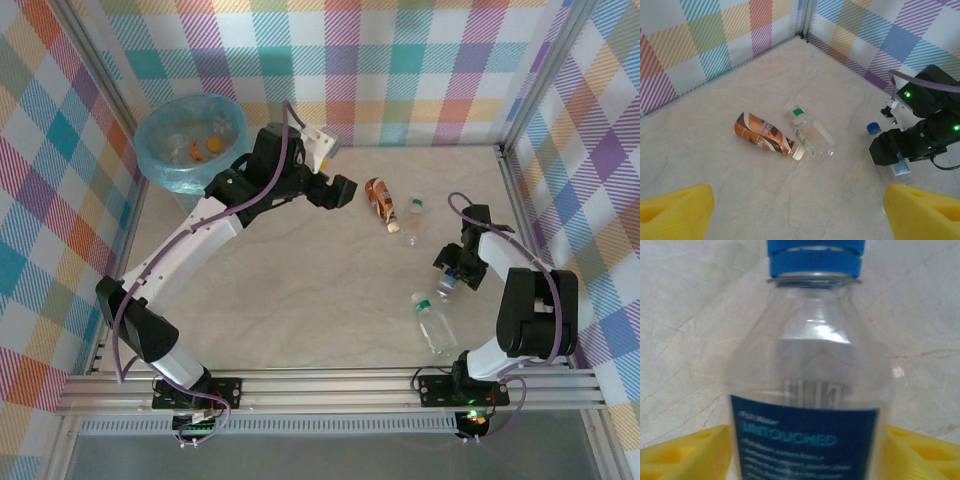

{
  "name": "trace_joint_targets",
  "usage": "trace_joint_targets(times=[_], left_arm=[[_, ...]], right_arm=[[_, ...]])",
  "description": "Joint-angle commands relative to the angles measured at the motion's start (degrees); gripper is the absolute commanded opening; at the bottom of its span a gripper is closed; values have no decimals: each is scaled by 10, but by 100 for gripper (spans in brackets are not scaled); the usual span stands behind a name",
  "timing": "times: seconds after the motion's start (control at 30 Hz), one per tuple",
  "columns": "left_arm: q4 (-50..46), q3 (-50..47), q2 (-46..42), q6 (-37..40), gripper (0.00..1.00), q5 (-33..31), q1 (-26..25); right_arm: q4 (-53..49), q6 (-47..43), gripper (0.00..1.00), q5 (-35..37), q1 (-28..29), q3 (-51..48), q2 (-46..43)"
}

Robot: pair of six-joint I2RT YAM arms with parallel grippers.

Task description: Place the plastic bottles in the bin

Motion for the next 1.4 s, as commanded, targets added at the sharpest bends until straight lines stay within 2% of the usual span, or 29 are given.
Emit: trace_joint_targets(times=[0.0, 0.23, 0.33, 0.47, 0.6, 0.8, 1.0, 1.17, 1.37], left_arm=[[-15, 22, 2, 3, 88, -8, -6], [-52, 89, 22, -21, 89, -20, -5], [-83, 139, 43, -46, 90, -19, -3], [-92, 189, 60, -87, 90, 27, 4], [-75, 223, 70, -138, 91, 94, 14], [-54, 268, 98, -198, 90, 207, 20], [-34, 294, 123, -228, 88, 298, 19], [-72, 322, 145, -207, 85, 307, 11], [-93, 329, 157, -193, 72, 301, 10]], right_arm=[[-2, -13, 67, -24, -3, 5, -8], [-63, -35, 62, -37, -2, 59, -86], [-67, -45, 62, -75, 4, 85, -138], [-3, -54, 60, -146, 28, 93, -227], [112, -54, 57, -232, 63, 91, -299], [191, -72, 56, -291, 117, 111, -318], [237, -110, 56, -300, 188, 119, -317], [262, -123, 57, -329, 222, 123, -309], [281, -124, 57, -356, 245, 123, -297]])
